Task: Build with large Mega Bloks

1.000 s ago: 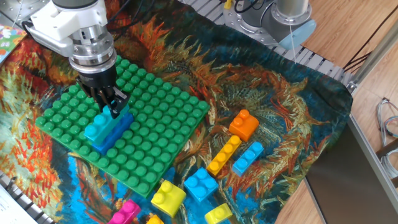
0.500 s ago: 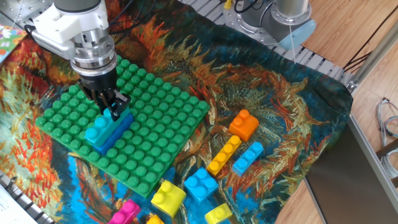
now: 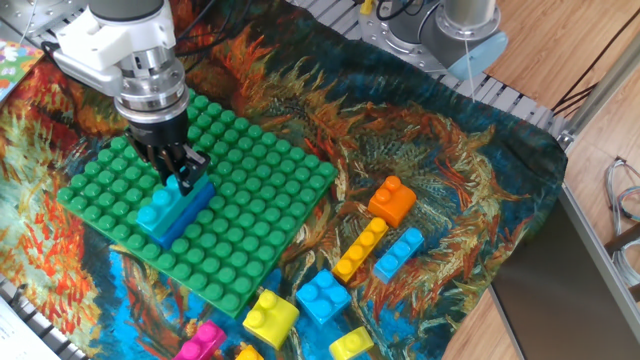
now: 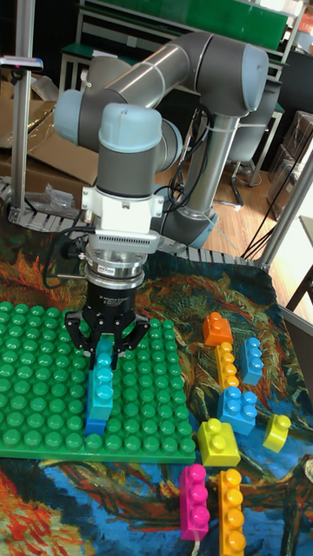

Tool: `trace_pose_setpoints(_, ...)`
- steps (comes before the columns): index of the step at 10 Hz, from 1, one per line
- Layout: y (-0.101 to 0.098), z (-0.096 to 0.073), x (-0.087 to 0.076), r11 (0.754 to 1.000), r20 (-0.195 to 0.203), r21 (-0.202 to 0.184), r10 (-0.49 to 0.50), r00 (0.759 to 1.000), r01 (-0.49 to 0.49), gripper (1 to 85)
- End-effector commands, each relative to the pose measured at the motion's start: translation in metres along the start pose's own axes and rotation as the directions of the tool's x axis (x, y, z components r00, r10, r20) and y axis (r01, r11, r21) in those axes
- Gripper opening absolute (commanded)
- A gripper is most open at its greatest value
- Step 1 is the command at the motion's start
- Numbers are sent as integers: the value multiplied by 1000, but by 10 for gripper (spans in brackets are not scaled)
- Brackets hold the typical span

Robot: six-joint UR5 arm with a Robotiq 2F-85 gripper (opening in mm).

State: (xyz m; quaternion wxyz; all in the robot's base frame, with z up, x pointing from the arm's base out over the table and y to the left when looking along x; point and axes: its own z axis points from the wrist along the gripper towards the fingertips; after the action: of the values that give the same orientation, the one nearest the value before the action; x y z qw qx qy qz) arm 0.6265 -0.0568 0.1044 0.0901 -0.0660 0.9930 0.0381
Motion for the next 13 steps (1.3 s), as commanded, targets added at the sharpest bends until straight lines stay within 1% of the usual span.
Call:
trace_pose_setpoints(1,1,1,-2,1000,11,-12,1,1000,-1,13)
trace_pose_setpoints(10,5,5,-4,1000,20,-19,-10,1000,10,13)
trace_pose_setpoints(13,2,8,-5,1000,34,-17,-26,999,27,13)
